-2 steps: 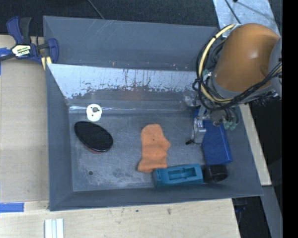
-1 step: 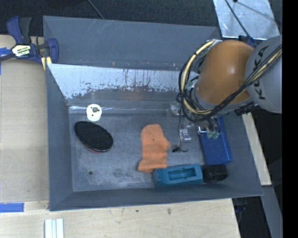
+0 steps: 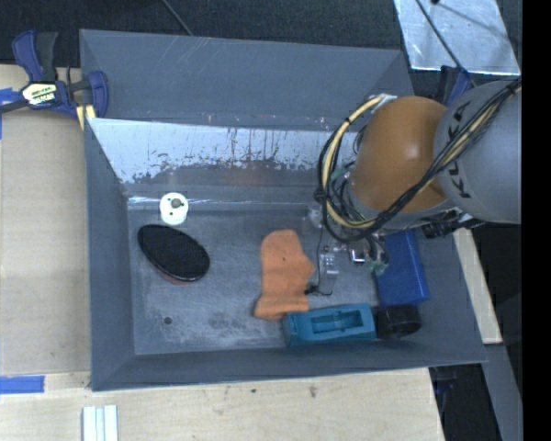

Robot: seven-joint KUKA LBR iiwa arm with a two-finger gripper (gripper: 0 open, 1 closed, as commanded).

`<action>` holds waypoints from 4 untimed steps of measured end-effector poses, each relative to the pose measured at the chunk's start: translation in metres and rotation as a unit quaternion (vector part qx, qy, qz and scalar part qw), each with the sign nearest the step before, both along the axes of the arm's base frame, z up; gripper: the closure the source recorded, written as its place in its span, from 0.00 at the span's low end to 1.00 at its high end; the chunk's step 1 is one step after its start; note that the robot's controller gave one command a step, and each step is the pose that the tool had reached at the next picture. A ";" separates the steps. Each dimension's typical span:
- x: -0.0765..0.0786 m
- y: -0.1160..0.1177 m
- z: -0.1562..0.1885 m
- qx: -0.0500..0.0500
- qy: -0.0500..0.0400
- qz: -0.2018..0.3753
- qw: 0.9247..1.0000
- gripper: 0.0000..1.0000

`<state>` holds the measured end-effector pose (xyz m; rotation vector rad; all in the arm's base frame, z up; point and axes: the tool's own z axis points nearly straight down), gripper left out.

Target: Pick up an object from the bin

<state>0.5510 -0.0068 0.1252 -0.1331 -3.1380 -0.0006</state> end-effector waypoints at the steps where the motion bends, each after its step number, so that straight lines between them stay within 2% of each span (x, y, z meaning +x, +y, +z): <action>1: 0.000 0.008 -0.042 0.000 -0.003 -0.042 0.999 0.00; 2: -0.021 0.014 -0.050 0.000 -0.004 -0.047 0.999 1.00; 3: -0.021 0.014 -0.050 0.000 -0.004 -0.047 0.999 1.00; 4: 0.010 -0.007 0.087 0.000 -0.002 -0.064 0.998 1.00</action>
Offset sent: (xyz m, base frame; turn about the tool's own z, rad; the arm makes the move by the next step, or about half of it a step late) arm -0.0223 0.0150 -0.0506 0.0954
